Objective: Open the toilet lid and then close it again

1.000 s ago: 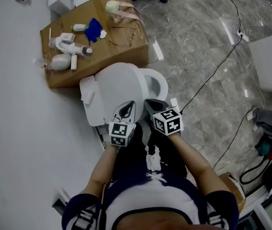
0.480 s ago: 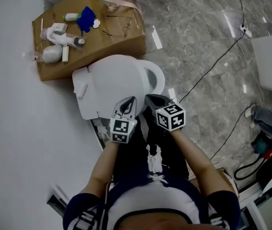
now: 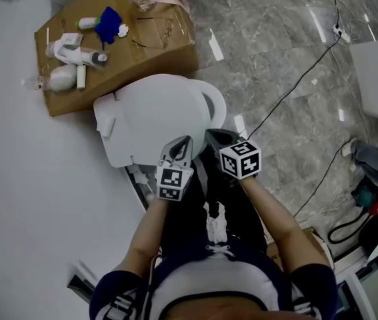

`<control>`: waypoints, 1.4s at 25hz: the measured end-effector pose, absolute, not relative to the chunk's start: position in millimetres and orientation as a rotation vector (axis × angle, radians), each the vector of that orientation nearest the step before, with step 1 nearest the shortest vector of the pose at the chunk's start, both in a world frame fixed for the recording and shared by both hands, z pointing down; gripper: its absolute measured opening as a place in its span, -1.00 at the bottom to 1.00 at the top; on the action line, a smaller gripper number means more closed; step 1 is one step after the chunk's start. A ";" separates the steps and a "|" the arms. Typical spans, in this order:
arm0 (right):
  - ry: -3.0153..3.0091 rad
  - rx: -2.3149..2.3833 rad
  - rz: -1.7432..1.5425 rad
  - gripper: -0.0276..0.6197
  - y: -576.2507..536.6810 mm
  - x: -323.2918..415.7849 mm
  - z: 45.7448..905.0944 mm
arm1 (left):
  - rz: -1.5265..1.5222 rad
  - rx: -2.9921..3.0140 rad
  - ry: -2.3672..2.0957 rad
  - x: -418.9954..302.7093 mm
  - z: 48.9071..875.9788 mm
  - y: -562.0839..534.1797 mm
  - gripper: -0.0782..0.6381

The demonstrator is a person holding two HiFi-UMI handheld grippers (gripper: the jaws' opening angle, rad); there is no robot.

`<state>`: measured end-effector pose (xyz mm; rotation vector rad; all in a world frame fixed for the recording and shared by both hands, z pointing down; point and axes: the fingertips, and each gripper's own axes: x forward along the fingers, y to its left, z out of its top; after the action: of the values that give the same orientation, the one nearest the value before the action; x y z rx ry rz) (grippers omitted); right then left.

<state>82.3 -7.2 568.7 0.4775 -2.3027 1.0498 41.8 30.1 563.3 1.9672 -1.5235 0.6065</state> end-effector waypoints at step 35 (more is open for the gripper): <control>-2.131 0.462 1.195 -0.89 -43.9 141.3 685.8 | 0.699 1.925 -1.316 85.4 660.6 15.3 -0.76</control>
<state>141.3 -43.9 685.8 0.4622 -2.1311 1.1950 85.4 15.3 660.6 1.9246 -1.3157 0.6994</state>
